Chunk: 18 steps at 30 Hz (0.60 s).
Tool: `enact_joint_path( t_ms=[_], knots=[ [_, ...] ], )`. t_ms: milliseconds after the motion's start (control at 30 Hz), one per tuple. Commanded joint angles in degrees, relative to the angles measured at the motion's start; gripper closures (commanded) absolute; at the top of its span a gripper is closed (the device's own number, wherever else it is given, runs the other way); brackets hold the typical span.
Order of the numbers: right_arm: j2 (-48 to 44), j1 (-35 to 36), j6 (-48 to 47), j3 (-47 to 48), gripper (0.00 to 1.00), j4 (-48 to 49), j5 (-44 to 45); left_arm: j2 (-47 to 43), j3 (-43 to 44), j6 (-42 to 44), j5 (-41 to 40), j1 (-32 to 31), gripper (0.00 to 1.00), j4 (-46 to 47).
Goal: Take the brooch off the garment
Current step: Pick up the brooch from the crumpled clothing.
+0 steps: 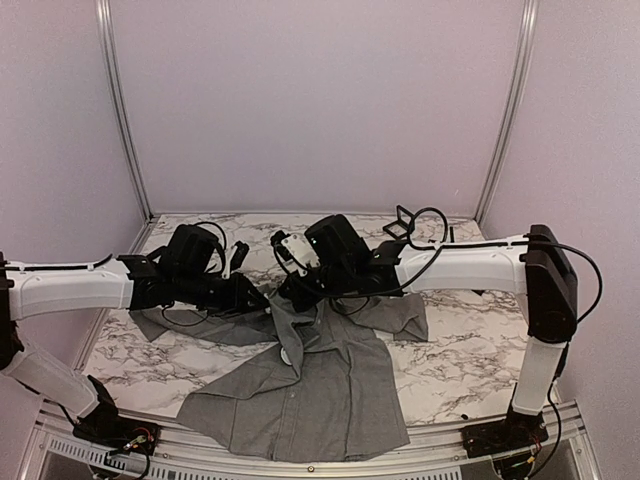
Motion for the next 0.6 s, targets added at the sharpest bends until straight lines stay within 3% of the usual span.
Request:
enact_joint_path(
  t_ms=[0,200,567],
  knots=[
    [0.79,0.22,-0.54,2.50,1.00,-0.13,0.26,1.23,1.29,0.19,-1.94,-0.29,0.84,-1.43],
    [0.26,0.22,-0.27,1.98,1.00,-0.02,0.72,1.86,1.17,-0.01,-3.46,-0.25,1.00,-1.04],
    [0.13,-2.18,4.11,-2.01,1.00,2.44,-0.94,0.20,-1.05,1.87,-3.23,-0.27,1.00,5.53]
  ],
)
